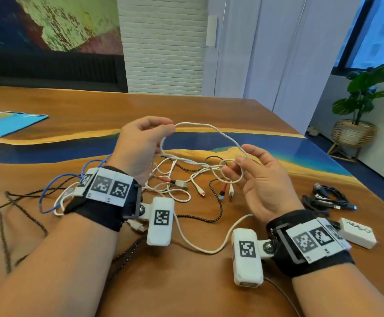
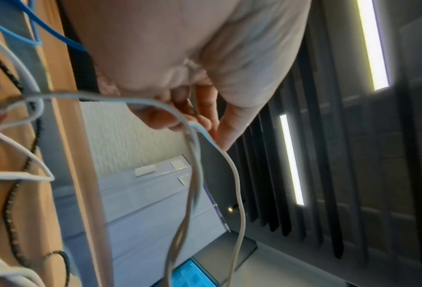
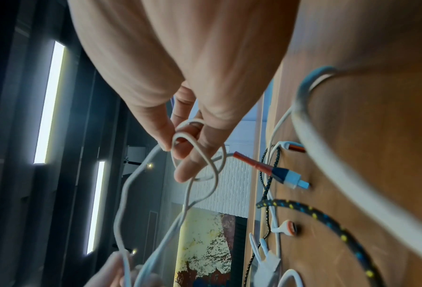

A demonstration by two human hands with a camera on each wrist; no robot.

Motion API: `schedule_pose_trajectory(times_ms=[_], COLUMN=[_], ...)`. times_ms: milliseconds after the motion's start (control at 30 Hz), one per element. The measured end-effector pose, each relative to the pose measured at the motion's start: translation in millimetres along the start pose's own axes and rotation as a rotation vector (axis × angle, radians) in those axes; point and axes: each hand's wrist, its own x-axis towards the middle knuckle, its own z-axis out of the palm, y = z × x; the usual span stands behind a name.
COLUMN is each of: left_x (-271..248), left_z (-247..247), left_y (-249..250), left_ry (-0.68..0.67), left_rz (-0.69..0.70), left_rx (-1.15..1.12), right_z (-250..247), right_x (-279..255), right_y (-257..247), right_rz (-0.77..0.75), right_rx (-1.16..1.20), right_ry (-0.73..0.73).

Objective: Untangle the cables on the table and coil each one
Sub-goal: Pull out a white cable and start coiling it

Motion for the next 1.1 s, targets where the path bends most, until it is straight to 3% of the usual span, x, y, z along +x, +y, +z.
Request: schedule_pose_trajectory(times_ms=[200,267,333,567,667,767,967,1100], left_x=[-25,-29,-30,-24,-29,-29,-21,-21], left_z=[17,16,15,19,23,23,21,20], left_y=[25,29,29,7,1,-2,1,3], left_ry=[0.042,-0.02,-0.132,-0.574,-0.719,-0.596,-0.334,-0.32], left_rz=[0.402,0.446,0.396,0.003,-0.016,0.057,0.027,-0.051], left_rx=[0.028,0.021,0.131,0.547,0.684,0.676,0.188,0.096], right_z=[4,4,4,13,16,9,-2,-2], right_x=[0,0,-1,-8,-12,-7,3,3], right_y=[4,4,3,-5,-7,-8,-2,2], right_rz=[-0.044,-0.041,-0.021,0.031,0.047,0.024,0.025,0.076], right_rx=[0.007,0.017,0.053,0.165,0.162,0.11,-0.079,-0.347], right_ry=[0.035,0.041,0.036,-0.122,-0.153,-0.103,-0.042,-0.046])
